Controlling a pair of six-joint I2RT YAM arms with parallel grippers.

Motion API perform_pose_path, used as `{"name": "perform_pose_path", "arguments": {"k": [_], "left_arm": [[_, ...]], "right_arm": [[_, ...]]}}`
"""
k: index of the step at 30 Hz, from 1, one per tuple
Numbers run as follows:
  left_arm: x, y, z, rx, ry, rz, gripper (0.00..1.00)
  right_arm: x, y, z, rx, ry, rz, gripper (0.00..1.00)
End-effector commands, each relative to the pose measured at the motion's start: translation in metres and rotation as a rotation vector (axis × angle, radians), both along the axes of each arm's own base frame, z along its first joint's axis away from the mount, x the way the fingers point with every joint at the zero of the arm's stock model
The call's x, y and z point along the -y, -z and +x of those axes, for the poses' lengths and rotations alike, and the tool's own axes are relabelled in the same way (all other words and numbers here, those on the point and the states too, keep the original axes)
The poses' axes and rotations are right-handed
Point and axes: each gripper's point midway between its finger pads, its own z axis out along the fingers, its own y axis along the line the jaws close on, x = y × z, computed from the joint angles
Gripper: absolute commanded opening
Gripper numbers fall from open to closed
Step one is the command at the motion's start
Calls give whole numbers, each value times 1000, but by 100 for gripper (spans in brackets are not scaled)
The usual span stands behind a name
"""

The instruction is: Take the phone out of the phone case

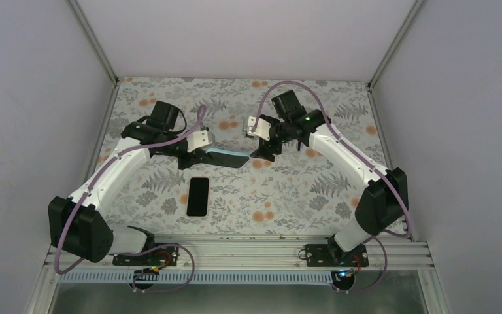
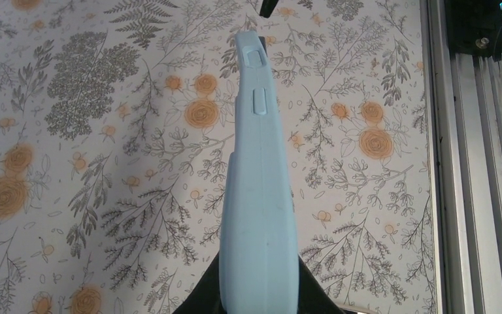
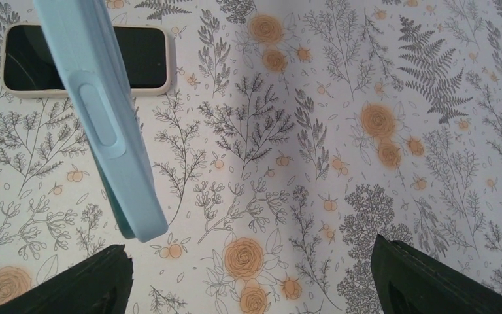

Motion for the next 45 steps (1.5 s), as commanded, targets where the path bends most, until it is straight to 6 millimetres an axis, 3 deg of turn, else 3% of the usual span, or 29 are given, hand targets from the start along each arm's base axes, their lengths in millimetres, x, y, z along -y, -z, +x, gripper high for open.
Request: {"name": "perform_pose_path", "arguments": {"k": [1,25,29,35,37,45], "left_arm": [[7,-14,-3,52,41,-53,2],[9,-17,0,56,40,-56,2],[13,-23,-5,50,58,-79,2],[25,-38,-30,-53,169,-195,2],[28,-40,-31,-61,184,-214,2],[33,-57,-40,-70,245,-272,2]], "right_arm": [[-8,3,5,-4,-9,21,93],[-13,12,-1,-47,-36,26,92],[-14,15,6,-32,-17,22,91],[-19,10,26,36,22,39,92],[-23,23,28,-6,14,17,92],[-32,19,41,34,32,23,92]]}}
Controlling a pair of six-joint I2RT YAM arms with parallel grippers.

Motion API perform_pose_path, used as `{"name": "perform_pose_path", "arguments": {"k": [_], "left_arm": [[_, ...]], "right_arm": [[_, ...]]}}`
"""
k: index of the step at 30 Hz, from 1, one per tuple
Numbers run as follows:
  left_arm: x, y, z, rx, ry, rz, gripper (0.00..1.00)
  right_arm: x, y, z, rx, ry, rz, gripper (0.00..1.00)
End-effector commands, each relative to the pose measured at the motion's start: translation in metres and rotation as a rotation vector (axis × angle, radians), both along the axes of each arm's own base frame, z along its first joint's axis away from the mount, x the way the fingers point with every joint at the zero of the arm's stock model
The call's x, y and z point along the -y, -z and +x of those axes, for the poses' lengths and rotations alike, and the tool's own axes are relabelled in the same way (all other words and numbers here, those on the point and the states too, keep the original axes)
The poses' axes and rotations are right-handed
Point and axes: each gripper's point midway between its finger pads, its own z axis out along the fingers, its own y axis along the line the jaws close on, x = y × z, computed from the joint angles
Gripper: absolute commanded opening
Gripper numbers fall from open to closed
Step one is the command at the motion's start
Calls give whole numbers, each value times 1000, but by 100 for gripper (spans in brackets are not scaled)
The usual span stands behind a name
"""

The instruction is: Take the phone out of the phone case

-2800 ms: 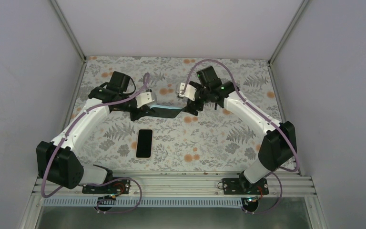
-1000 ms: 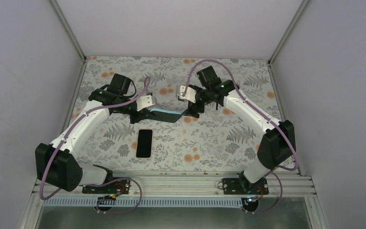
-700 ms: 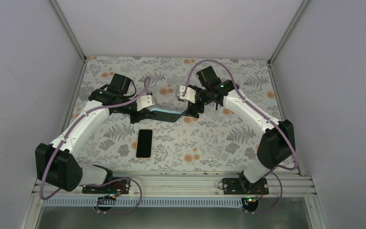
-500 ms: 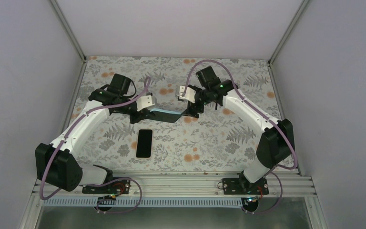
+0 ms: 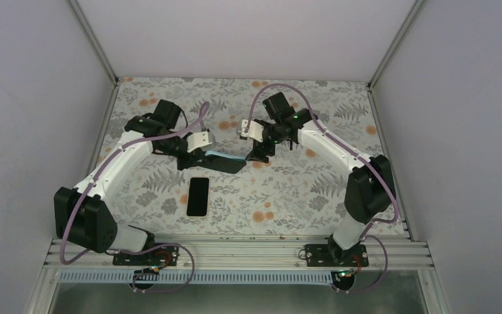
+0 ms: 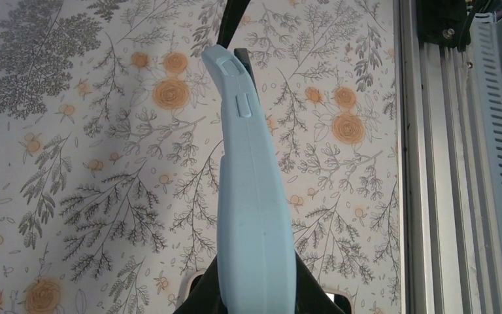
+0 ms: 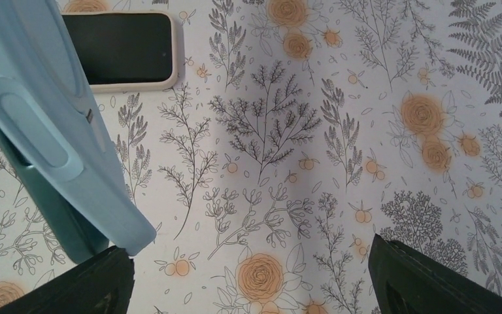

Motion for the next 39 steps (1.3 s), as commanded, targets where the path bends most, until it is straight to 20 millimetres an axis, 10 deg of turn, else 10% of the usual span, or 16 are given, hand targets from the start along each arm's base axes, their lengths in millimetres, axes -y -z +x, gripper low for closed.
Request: {"name": "perform_pose_path", "arguments": {"k": [1,21,29,39], "left_arm": [[33,-68,-30,40,191,-305,2],[32,-72,-19,103,152,-285,2],[17,-38,49,297,-35,-108,2],[20,-73,106,461,-187,-113,5]], "right_arm": [[-21,-19,26,102,17,46,92],[-115,-51,-92,-219,-361,207,92],[-114,-105,-139,-448,-510,390,63],[-96,-85,-138,-609,-442,387,14]]}}
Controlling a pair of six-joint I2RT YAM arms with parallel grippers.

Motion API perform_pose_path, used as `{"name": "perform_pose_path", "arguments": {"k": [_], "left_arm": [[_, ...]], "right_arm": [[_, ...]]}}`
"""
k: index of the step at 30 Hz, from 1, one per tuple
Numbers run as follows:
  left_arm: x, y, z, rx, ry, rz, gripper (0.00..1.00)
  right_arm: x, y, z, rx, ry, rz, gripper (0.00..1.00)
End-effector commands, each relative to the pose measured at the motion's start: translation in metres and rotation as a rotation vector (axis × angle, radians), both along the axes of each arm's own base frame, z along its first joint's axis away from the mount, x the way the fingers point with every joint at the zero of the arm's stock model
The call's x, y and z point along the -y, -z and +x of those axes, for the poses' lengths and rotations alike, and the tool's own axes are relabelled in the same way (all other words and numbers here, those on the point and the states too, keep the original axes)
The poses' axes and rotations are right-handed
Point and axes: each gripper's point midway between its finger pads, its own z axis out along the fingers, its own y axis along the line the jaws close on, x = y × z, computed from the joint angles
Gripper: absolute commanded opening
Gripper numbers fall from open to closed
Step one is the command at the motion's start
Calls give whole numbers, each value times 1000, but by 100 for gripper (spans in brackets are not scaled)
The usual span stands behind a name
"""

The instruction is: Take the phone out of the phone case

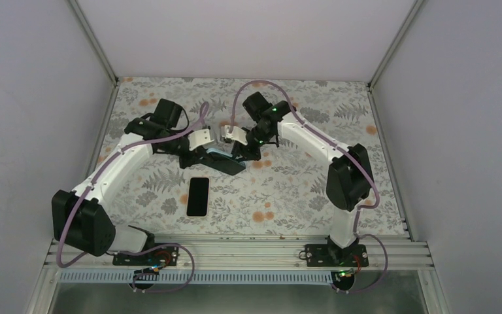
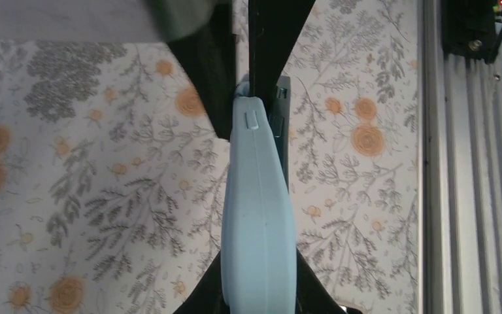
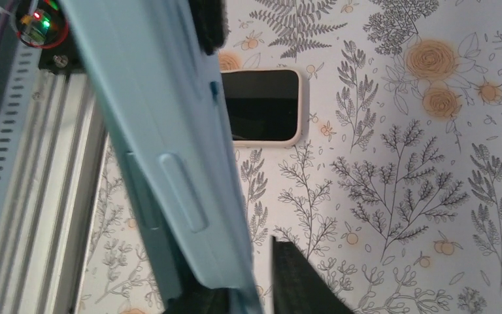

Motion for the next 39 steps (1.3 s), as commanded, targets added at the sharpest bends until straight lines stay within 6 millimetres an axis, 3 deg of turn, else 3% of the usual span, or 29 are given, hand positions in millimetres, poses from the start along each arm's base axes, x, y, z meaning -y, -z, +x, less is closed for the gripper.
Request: {"name": "perform_pose_path", "arguments": {"k": [1,4,7,10,13,16,20,25,28,31,33,36,39], "left_arm": [[17,-69,99,433,-139,-92,7],[12,-73,109,479,-173,-39,17],[8,-89,109,518,-202,-16,52],[1,-112,104,584,-223,-12,74],[-7,-119,103,607,-238,24,78],[-8,-119,102,600,-251,26,94],[10,-115,89,615,-252,-8,93],[53,-110,85,810,-270,-2,94],[77,-103,96,929,-332,35,94],[95,-101,107,1079,-409,24,94],[104,-103,113,1162,-454,-16,94],[123,-96,123,1149,-463,-68,95],[131,-103,135,1179,-539,-129,95]], "right_arm": [[-36,-80,-76,-367,-208,335,9],[-28,-71,-60,-448,-168,308,4],[-10,-66,-40,-460,-110,335,3],[11,-62,-17,-448,-42,352,4],[27,-64,0,-430,13,373,4],[35,-56,24,-416,130,346,4],[46,-44,69,-378,323,341,4],[81,-45,167,-333,721,414,4],[95,-50,206,-243,879,405,4],[99,-70,227,-173,990,425,4],[93,-72,234,-127,1033,382,4],[91,-75,231,-114,1063,384,3],[90,-76,226,-122,1067,386,3]]}}
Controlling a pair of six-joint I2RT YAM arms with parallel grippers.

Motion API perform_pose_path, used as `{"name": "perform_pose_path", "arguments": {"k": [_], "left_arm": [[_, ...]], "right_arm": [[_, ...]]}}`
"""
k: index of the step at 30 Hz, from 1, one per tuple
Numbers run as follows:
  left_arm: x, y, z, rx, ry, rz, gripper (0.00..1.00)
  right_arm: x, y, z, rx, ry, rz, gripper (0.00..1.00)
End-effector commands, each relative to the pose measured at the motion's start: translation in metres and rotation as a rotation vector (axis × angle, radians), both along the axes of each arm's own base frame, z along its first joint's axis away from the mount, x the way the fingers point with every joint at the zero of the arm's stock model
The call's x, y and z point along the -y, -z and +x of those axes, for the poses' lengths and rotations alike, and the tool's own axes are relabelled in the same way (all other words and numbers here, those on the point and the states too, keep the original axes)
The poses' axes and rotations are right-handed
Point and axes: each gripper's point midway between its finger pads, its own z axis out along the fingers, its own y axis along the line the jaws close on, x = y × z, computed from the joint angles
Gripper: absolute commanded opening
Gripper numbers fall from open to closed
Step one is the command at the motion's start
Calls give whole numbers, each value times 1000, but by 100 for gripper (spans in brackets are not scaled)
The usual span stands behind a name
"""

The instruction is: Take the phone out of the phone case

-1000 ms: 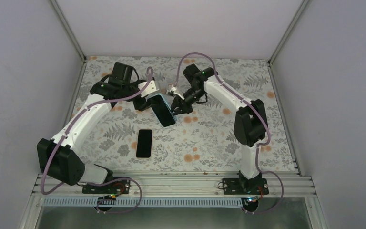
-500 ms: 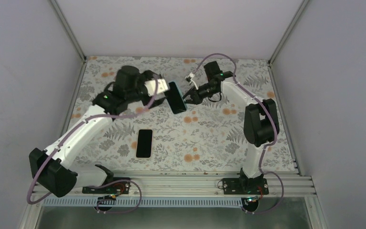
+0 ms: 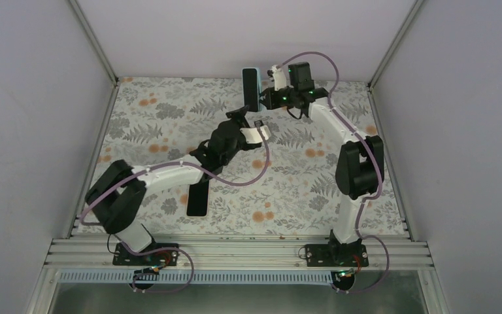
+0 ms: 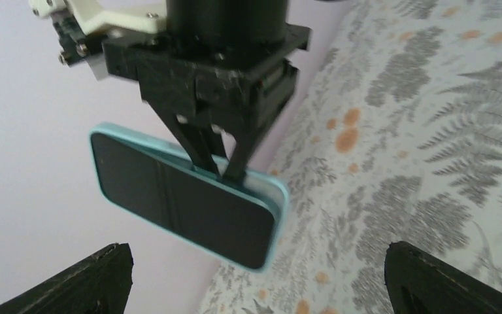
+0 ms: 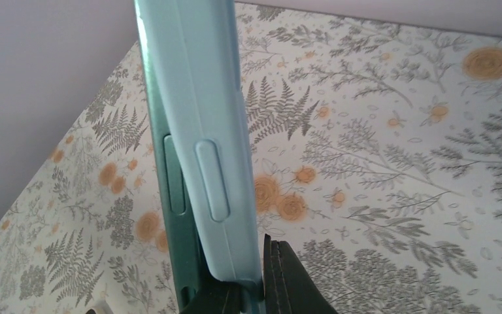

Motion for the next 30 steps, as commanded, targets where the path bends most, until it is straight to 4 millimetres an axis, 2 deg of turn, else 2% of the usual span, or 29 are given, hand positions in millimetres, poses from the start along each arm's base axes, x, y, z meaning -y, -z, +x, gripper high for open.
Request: {"name": "perform_pose_path", "arguments": {"k": [1,4,9,13,21,25,30], "left_arm": [[2,-69,23,224,-115,-242,95],[4,-72,33,249,-151,-283,96],[15,-47,46,205,-164,-240,96],[12,-35,48,180,-180,-231,94],[4,-31,53,173,-205,-220,93],[8,-22,55,146,-186,-205,92],[3,-12,60,136,-213,-190,91]], "right_arm": [[-5,-29,0,52,51,40,3],[-6,-28,-3,44,42,51,3],[-11,-32,-9,23,16,82,4],[-12,-35,-17,7,6,111,3],[-13,-45,-22,22,3,126,3],[-13,-47,-23,25,5,130,3],[-16,-50,-25,27,-4,132,3]]}}
